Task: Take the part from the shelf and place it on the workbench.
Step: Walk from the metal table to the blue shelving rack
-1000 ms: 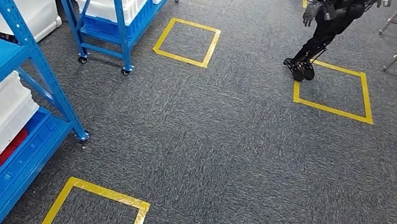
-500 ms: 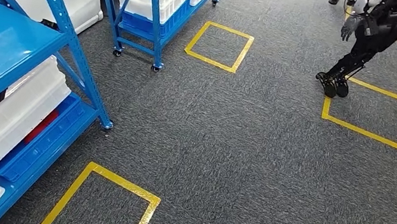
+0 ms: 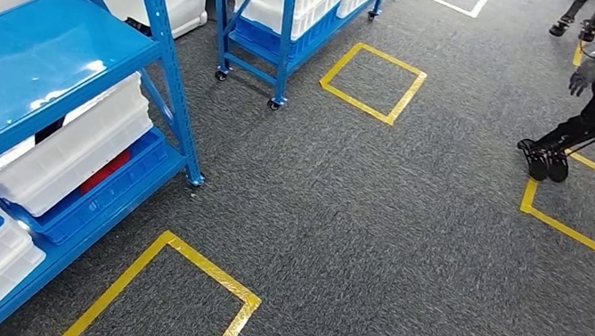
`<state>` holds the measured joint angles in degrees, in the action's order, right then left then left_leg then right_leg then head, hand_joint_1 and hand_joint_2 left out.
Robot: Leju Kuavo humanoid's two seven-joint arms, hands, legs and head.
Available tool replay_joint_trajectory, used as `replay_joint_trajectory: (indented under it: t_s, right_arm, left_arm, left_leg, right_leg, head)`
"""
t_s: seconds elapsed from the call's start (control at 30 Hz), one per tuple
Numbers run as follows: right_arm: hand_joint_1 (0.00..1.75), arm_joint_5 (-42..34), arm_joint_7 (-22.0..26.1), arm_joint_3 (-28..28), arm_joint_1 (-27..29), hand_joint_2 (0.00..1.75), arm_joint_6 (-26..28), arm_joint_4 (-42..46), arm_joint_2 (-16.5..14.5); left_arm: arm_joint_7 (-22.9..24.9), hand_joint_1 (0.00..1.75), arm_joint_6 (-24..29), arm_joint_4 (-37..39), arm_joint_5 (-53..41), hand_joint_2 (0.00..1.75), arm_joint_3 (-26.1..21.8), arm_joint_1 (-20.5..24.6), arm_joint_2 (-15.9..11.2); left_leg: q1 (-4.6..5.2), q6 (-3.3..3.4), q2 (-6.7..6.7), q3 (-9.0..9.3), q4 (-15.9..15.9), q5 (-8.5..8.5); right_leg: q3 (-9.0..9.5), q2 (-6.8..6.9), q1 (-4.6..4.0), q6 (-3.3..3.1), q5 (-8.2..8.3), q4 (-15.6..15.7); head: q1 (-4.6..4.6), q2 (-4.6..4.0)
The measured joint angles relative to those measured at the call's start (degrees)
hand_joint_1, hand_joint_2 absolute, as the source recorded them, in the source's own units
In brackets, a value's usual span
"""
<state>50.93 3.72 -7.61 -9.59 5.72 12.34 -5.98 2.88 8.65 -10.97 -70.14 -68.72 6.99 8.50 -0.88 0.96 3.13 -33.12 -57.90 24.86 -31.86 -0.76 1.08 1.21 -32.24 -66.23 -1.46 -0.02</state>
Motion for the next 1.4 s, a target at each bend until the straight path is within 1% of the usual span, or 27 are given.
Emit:
replay_joint_trajectory:
  t_s: [0.07,0.13,0.2,0.23,0.27,0.33,0.37,0.4,0.43,0.5,0.57,0.63,0.67,0.7,0.77,0.83,0.87,0.9,0.93,1.0,1.03,1.07,1.13,1.2,1.27,1.33,1.4]
  right_arm:
    - [0.00,0.18,0.05,0.03,0.37,1.75,-0.13,-0.03,0.02]
    - [0.00,0.27,0.23,0.08,0.46,1.75,-0.16,-0.04,0.02]
    - [0.00,0.33,0.42,0.12,0.38,1.75,-0.16,-0.02,-0.05]
    - [0.00,0.36,0.49,0.15,0.40,1.75,-0.16,-0.01,-0.08]
    - [0.00,0.38,0.53,0.18,0.44,1.75,-0.15,-0.01,-0.09]
    - [0.00,0.43,0.56,0.24,0.58,1.75,-0.13,-0.01,-0.07]
    - [0.00,0.44,0.57,0.26,0.66,1.75,-0.14,-0.01,-0.05]
    - [0.00,0.45,0.56,0.27,0.70,1.75,-0.15,-0.01,-0.04]
    - [0.00,0.47,0.56,0.28,0.74,1.75,-0.16,-0.01,-0.04]
    - [0.00,0.54,0.55,0.28,0.77,1.75,-0.17,-0.01,-0.03]
    - [0.00,0.61,0.55,0.28,0.88,1.75,-0.17,-0.01,-0.03]
    - [0.00,0.64,0.56,0.30,0.96,1.75,-0.16,-0.01,-0.04]
    - [0.00,0.66,0.57,0.30,0.93,1.75,-0.14,-0.01,-0.06]
    - [0.00,0.66,0.59,0.31,0.91,1.75,-0.09,0.00,-0.07]
    - [0.00,0.64,0.74,0.34,0.94,1.75,-0.01,0.03,-0.06]
    - [0.00,0.62,0.96,0.43,0.78,1.75,0.04,0.07,-0.03]
    - [0.00,0.61,1.03,0.47,0.57,1.75,0.04,0.07,-0.03]
    - [0.00,0.61,1.06,0.52,0.38,1.75,0.04,0.08,-0.03]
    - [0.00,0.62,1.07,0.55,0.27,1.75,0.03,0.08,-0.03]
    - [0.00,0.71,1.02,0.57,0.50,1.75,0.04,0.07,0.01]
    - [0.00,0.75,1.01,0.58,0.76,1.75,0.05,0.05,0.05]
    - [0.00,0.78,1.02,0.61,0.99,1.75,0.07,0.04,0.09]
    - [0.00,0.78,1.09,0.70,1.17,1.75,0.12,0.04,0.14]
    - [0.00,0.84,1.18,0.80,1.12,1.75,0.17,0.08,0.10]
    - [0.00,1.01,1.26,0.86,1.17,1.75,0.19,0.10,0.02]
    - [0.00,1.17,1.28,0.95,1.26,1.75,0.20,0.10,0.01]
    - [0.00,1.32,1.29,1.06,1.32,1.75,0.19,0.09,0.04]
  left_arm:
    - [-0.08,0.00,0.31,0.00,0.10,0.00,-0.10,0.13,0.07]
    - [-0.21,0.00,0.61,0.00,0.15,0.00,-0.28,0.10,0.07]
    - [-0.21,0.00,0.87,0.00,0.27,0.00,-0.49,-0.17,0.07]
    - [-0.15,0.00,1.02,0.00,0.33,0.00,-0.60,-0.25,0.07]
    - [-0.09,0.00,1.15,0.00,0.40,0.00,-0.72,-0.24,0.08]
    - [0.02,0.00,1.33,0.00,0.57,0.00,-0.92,-0.09,0.13]
    - [0.05,0.00,1.37,0.00,0.65,0.00,-1.01,-0.06,0.16]
    - [0.08,0.00,1.41,0.00,0.71,0.00,-1.11,-0.09,0.20]
    - [0.11,0.00,1.46,0.00,0.74,0.00,-1.22,-0.14,0.22]
    - [0.21,0.00,1.57,0.00,0.71,0.00,-1.39,-0.20,0.21]
    - [0.37,0.00,1.62,0.00,0.47,0.00,-1.44,0.00,0.16]
    - [0.55,0.00,1.65,0.00,0.17,0.00,-1.44,0.14,0.14]
    - [0.63,0.00,1.66,0.00,0.10,0.00,-1.44,0.10,0.14]
    - [0.75,0.00,1.67,0.00,0.07,0.00,-1.45,-0.01,0.16]
    - [1.00,0.00,1.73,0.00,0.06,0.00,-1.46,-0.07,0.19]
    - [1.16,0.00,1.90,0.00,0.13,0.00,-1.48,0.14,0.19]
    - [1.20,0.00,1.99,0.00,0.19,0.00,-1.49,0.22,0.18]
    - [1.24,0.00,2.06,0.00,0.23,0.00,-1.49,0.24,0.18]
    - [1.29,0.00,2.08,0.00,0.25,0.00,-1.49,0.22,0.18]
    - [1.42,0.00,1.98,0.00,0.15,0.00,-1.51,0.17,0.21]
    - [1.48,0.00,1.89,0.00,0.07,0.00,-1.52,0.17,0.22]
    - [1.55,0.00,1.78,0.00,-0.05,0.00,-1.53,0.22,0.23]
    - [1.64,0.00,1.64,0.00,-0.23,0.00,-1.53,0.23,0.21]
    - [1.71,0.00,1.54,0.00,-0.30,0.00,-1.53,0.03,0.13]
    - [1.76,0.00,1.47,0.00,-0.30,0.00,-1.54,-0.08,0.02]
    - [1.78,0.00,1.36,0.00,-0.32,0.00,-1.55,0.05,-0.01]
    - [1.82,0.00,1.26,0.00,-0.45,0.00,-1.55,0.06,-0.02]
  left_leg:
    - [-0.08,-0.75,1.32,-0.53,-0.39,-0.22]
    - [-0.15,-1.69,2.33,-1.25,-0.44,-0.73]
    - [-0.34,-2.44,2.69,-1.71,-0.39,-0.97]
    - [-0.33,-2.64,1.91,-2.14,-1.22,-0.35]
    - [-0.29,-2.76,0.72,-3.11,-3.33,0.99]
    - [-0.20,-2.84,-1.76,-6.28,-10.70,4.92]
    - [-0.22,-2.88,-2.25,-7.81,-14.47,6.45]
    - [-0.23,-2.87,-2.48,-8.58,-16.68,7.04]
    - [-0.23,-2.81,-2.64,-8.30,-16.76,6.58]
    - [-0.12,-2.38,-3.58,-4.54,-10.45,3.33]
    - [0.45,-1.56,-5.89,-0.48,-3.10,1.26]
    - [0.99,-0.88,-6.88,0.53,-0.70,1.27]
    - [0.97,-0.59,-6.34,0.38,-0.51,1.13]
    - [0.84,-0.34,-5.81,0.41,-0.22,0.95]
    - [0.46,0.28,-4.82,0.53,0.38,0.52]
    - [0.31,0.62,-3.92,0.40,0.59,0.25]
    - [0.31,0.67,-3.42,0.28,0.57,0.20]
    - [0.31,0.67,-2.85,0.22,0.53,0.16]
    - [0.30,0.63,-2.19,0.22,0.45,0.14]
    - [0.19,0.36,-0.65,0.23,0.15,0.12]
    - [0.17,0.10,0.10,0.09,-0.05,0.09]
    - [0.17,-0.24,0.78,-0.24,-0.34,0.00]
    - [0.15,-1.09,1.85,-1.17,-0.57,-0.47]
    - [-0.03,-1.91,2.66,-1.75,-0.43,-0.93]
    - [0.00,-2.34,1.29,-2.59,-1.99,0.15]
    - [0.10,-2.50,-1.30,-5.24,-7.95,3.43]
    - [0.06,-2.63,-2.40,-8.33,-15.18,6.29]
  right_leg:
    - [2.51,-2.24,0.22,-0.06,2.28,6.21]
    - [2.77,-3.04,-0.06,-0.60,2.23,7.79]
    - [2.68,-2.00,-0.12,-1.48,2.57,8.22]
    - [2.73,-1.37,-0.11,-1.97,2.80,8.46]
    - [2.76,-0.60,-0.13,-2.43,2.99,8.70]
    - [2.72,1.01,-0.54,-3.04,3.09,8.82]
    - [2.69,1.83,-0.79,-3.18,3.07,8.81]
    - [2.69,2.58,-0.99,-3.26,3.04,8.79]
    - [2.73,3.27,-1.15,-3.32,3.00,8.78]
    - [2.96,4.50,-1.37,-3.29,2.82,8.73]
    - [3.13,5.60,-1.71,-2.95,2.54,8.64]
    - [3.15,6.58,-1.94,-2.50,2.39,8.59]
    - [3.22,7.07,-1.95,-2.28,2.37,8.62]
    - [3.33,7.06,-1.87,-1.98,2.20,8.55]
    - [2.56,4.76,-1.62,-1.25,0.51,6.42]
    - [-0.30,1.82,-1.24,-0.62,-3.06,0.02]
    - [-1.95,1.31,-1.11,-0.41,-4.66,-3.79]
    - [-3.03,1.15,-0.99,-0.23,-5.42,-6.53]
    - [-3.17,1.12,-0.85,-0.08,-4.99,-7.28]
    - [-0.53,0.50,-0.40,0.12,-1.09,-2.10]
    - [1.17,-0.83,-0.12,0.17,0.69,1.67]
    - [2.47,-2.22,0.07,0.11,1.81,4.99]
    - [3.06,-4.04,0.03,-0.43,1.93,7.53]
    - [2.95,-3.13,-0.11,-1.37,2.17,8.00]
    - [3.22,-1.69,-0.04,-2.32,2.60,8.60]
    - [3.32,-0.02,-0.22,-2.93,2.76,8.89]
    - [3.28,1.65,-0.58,-3.14,2.70,8.87]
  head:
    - [0.00,0.00]
    - [-0.01,0.00]
    - [-0.01,0.00]
    - [-0.02,0.00]
    - [-0.03,0.00]
    - [-0.03,0.00]
    - [-0.03,0.00]
    - [-0.02,0.00]
    - [-0.02,0.00]
    - [-0.02,0.00]
    - [-0.02,0.00]
    - [-0.02,0.00]
    - [-0.02,0.00]
    - [-0.02,0.00]
    - [-0.01,0.00]
    - [0.00,0.00]
    - [0.00,0.00]
    - [0.00,0.00]
    - [0.00,0.00]
    - [0.00,0.00]
    - [0.00,0.00]
    - [0.00,0.00]
    - [-0.01,0.00]
    - [-0.01,0.00]
    - [-0.02,0.00]
    - [-0.03,0.00]
    - [-0.03,0.00]
